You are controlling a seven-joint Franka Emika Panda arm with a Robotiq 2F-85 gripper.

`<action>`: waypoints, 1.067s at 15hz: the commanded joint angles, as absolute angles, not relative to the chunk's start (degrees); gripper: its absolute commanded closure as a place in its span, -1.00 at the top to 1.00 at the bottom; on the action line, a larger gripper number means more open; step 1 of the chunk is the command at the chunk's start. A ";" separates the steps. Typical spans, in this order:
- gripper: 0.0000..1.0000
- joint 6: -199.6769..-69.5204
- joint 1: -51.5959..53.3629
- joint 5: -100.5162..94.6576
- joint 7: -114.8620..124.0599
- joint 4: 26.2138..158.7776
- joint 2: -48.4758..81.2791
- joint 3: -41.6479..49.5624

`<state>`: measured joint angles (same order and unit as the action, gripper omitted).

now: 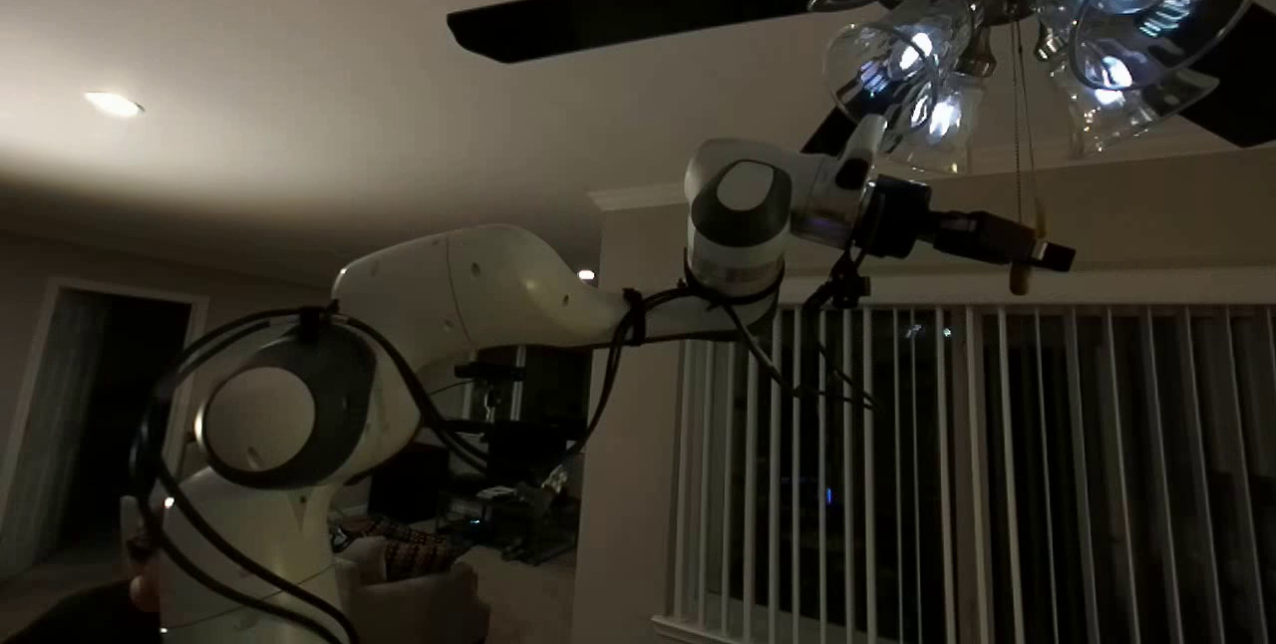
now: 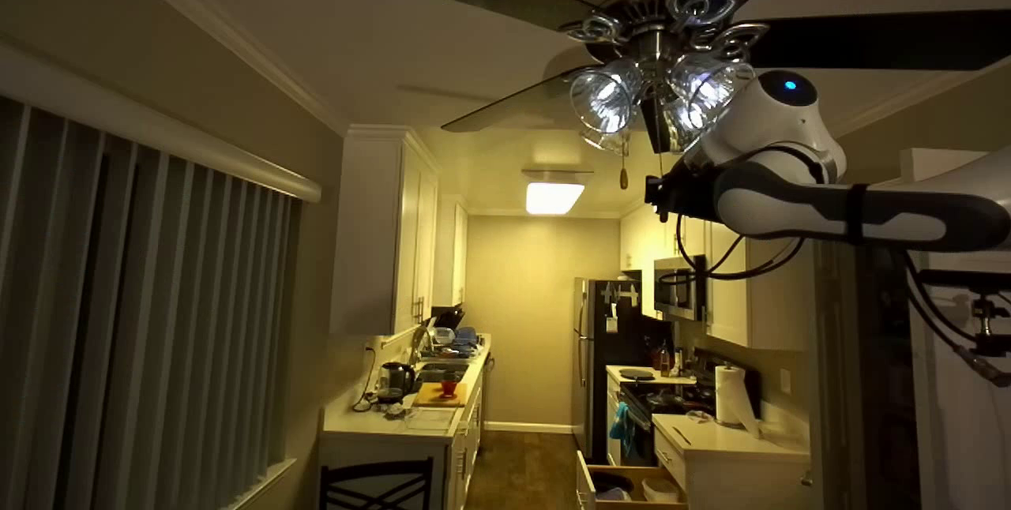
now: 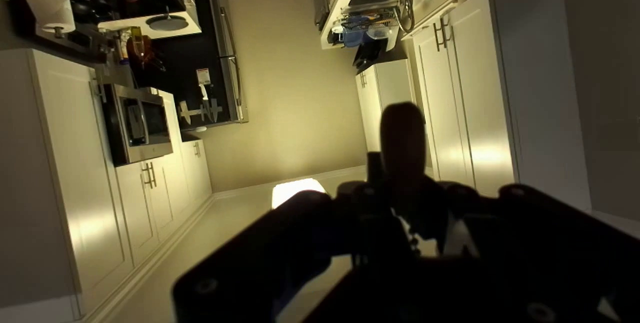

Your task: Turn off the lights

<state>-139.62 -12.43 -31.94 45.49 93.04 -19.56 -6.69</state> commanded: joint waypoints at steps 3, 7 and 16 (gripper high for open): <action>-0.92 -139.44 -11.92 -30.53 44.19 96.55 -20.26 -6.20; -0.32 -139.37 -12.12 -30.88 44.62 96.31 -20.74 -6.37; 0.80 -134.55 -11.50 -30.74 41.72 100.43 -21.12 -6.68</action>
<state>-139.12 -12.30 -31.80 45.17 98.31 -19.65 -6.68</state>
